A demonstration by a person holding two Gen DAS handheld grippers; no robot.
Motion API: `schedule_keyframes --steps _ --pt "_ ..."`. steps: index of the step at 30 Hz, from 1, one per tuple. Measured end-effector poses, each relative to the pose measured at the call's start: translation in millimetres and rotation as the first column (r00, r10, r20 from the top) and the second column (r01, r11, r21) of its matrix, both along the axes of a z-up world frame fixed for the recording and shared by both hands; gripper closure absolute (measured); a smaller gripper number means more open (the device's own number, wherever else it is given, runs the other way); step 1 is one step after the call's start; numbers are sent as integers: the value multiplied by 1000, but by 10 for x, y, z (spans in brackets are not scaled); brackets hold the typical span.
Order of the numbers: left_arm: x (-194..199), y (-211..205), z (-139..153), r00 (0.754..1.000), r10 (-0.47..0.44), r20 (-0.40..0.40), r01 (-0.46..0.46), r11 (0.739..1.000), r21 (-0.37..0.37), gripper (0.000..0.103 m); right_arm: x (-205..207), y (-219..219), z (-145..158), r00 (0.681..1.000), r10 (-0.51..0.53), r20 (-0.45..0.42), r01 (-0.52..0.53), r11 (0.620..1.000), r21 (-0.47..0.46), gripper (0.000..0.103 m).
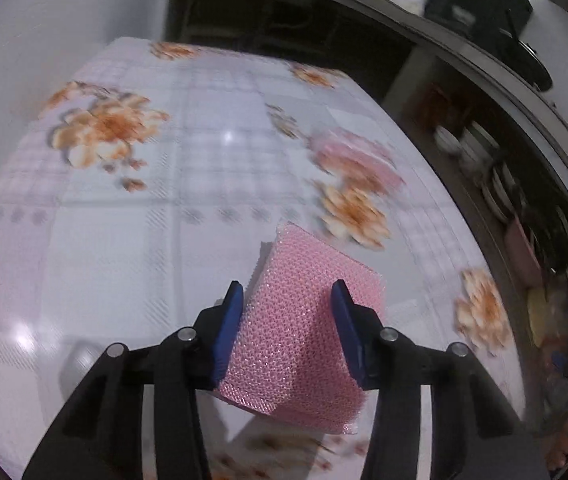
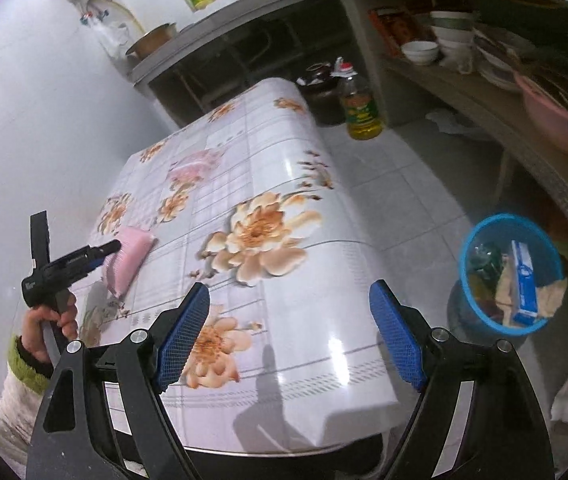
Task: Collect trash
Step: 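Move the left tool back to the table and grasp the pink sponge, then set the pink sponge down with the left tool and grasp it with the right tool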
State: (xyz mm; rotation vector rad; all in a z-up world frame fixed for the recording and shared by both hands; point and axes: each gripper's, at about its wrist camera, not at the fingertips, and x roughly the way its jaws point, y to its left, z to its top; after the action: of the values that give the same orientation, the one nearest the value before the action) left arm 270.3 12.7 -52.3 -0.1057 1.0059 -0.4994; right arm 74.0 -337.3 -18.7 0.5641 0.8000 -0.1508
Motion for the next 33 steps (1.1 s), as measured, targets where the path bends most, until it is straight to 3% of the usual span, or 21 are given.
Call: schedule_keyframes --steps 7,10,14,20,25,28,33 --pt "-561 -384 -11 993 -111 -46 109 994 -31 58 157 352 31 997 80 5 -80 996 47 24" --pt "-810 -504 -13 982 -175 -67 173 984 -42 49 180 475 -5 993 115 1 -115 990 80 24" --pt "-1017 -459 -5 976 -196 -90 186 977 -104 37 220 618 -75 989 150 -14 -147 979 138 24" --pt "-1278 -365 -24 964 -257 -75 244 959 -146 34 235 679 -109 986 167 -15 -161 967 199 24" --pt "-1462 -399 -37 926 -368 -80 340 909 -240 34 244 684 -89 985 172 -21 -164 963 215 24" --pt "-1534 -421 -20 908 -415 -64 389 888 -244 29 294 762 -48 979 202 -28 -193 962 195 20" --pt "-1431 -180 64 942 -335 9 332 928 -167 27 414 1002 -22 962 266 -62 -257 959 120 15"
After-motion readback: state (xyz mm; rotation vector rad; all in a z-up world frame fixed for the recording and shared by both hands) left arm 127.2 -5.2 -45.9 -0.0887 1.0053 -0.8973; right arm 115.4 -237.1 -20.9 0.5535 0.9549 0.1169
